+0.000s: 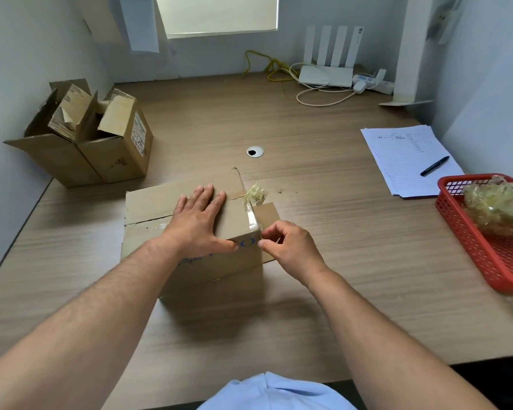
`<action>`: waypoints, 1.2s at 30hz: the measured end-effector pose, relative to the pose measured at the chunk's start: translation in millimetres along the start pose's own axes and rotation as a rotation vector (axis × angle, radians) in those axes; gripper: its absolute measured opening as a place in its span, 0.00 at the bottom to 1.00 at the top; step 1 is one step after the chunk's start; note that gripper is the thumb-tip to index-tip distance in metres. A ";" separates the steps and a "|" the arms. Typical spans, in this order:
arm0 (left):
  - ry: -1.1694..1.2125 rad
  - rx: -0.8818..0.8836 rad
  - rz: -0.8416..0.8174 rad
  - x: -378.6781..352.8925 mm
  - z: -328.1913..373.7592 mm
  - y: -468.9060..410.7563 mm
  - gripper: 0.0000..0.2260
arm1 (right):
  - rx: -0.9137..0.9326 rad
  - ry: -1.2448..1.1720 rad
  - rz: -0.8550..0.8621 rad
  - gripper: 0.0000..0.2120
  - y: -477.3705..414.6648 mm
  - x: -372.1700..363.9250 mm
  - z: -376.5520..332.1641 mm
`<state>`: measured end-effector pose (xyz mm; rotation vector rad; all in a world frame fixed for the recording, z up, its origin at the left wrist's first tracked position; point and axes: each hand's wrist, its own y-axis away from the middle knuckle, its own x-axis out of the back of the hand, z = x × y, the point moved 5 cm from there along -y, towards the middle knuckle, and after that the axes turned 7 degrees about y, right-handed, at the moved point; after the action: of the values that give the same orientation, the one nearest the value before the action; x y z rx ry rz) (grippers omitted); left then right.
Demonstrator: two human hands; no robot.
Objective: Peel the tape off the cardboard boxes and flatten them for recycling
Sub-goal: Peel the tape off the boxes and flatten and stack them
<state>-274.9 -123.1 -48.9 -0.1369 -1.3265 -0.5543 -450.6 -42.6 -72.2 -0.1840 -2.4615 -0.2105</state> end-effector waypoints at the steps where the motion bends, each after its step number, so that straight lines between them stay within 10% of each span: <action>1: -0.001 0.002 -0.003 -0.2 -0.2 0.2 0.52 | 0.013 0.067 0.012 0.03 0.4 0.4 -3.2; 11: -0.021 0.011 -0.010 -0.9 0.2 -0.6 0.52 | 0.177 0.385 0.124 0.03 4.9 2.8 -20.4; 25: -0.049 -0.033 -0.013 -3.6 -0.5 4.0 0.52 | -0.064 -0.193 0.123 0.07 -16.1 12.5 -24.7; 36: -0.095 -0.142 0.014 -11.8 0.0 32.4 0.55 | -0.051 -0.083 0.216 0.09 -61.4 36.5 -39.9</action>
<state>-261.7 -91.6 -53.2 -0.2923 -1.3766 -0.6365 -466.2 -107.6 -25.0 -0.4869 -2.4960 -0.1752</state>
